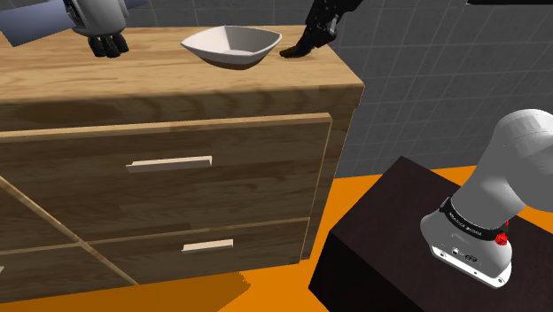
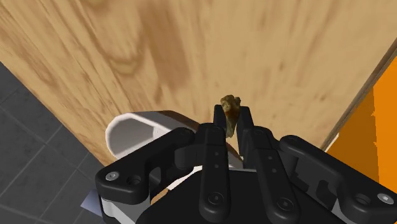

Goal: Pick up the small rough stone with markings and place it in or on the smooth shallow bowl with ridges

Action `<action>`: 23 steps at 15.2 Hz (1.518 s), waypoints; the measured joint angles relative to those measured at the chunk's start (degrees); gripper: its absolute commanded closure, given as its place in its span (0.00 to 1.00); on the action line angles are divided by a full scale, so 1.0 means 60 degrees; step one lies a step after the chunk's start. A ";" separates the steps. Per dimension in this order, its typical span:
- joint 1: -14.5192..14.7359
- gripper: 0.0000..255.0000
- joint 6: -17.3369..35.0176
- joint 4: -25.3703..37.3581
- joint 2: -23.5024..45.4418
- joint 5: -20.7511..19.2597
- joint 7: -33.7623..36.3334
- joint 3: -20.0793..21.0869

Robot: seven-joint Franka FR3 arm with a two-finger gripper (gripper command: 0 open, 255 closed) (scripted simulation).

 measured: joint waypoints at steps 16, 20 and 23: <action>-0.0011 1.00 -0.2002 0.2260 0.0259 -0.0008 -0.0019 -0.0019; -0.0032 1.00 -0.2006 0.3110 0.1103 -0.0043 0.0037 0.0038; -0.0056 1.00 -0.1950 0.4167 0.2226 -0.0109 0.0113 0.0108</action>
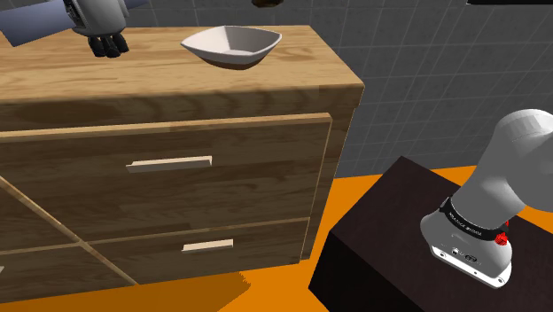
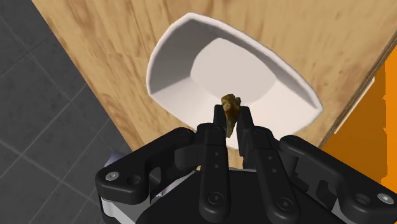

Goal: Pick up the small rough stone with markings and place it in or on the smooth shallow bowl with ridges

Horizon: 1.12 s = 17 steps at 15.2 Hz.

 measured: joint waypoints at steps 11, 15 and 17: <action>0.0020 1.00 0.0262 0.2459 0.2736 -0.0313 0.0362 0.0243; 0.0010 1.00 0.0807 0.1834 0.2657 -0.0314 0.0365 0.0231; 0.0006 1.00 0.1080 0.1497 0.2590 -0.0309 0.0364 0.0225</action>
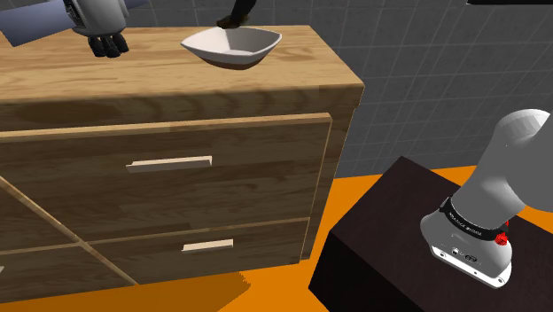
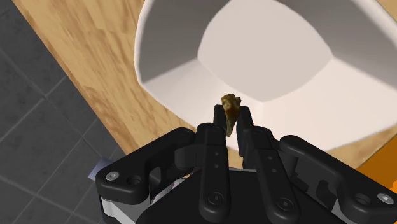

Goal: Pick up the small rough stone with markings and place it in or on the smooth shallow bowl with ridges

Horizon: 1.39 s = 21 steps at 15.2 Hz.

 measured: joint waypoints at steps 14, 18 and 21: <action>0.0004 0.00 0.0618 -0.0618 -0.0004 -0.0031 0.0051 0.0009; 0.0008 0.00 0.0516 -0.0589 -0.0076 -0.0026 0.0054 0.0012; 0.0016 0.00 -0.0062 -0.0524 -0.0601 0.0043 0.0005 0.0001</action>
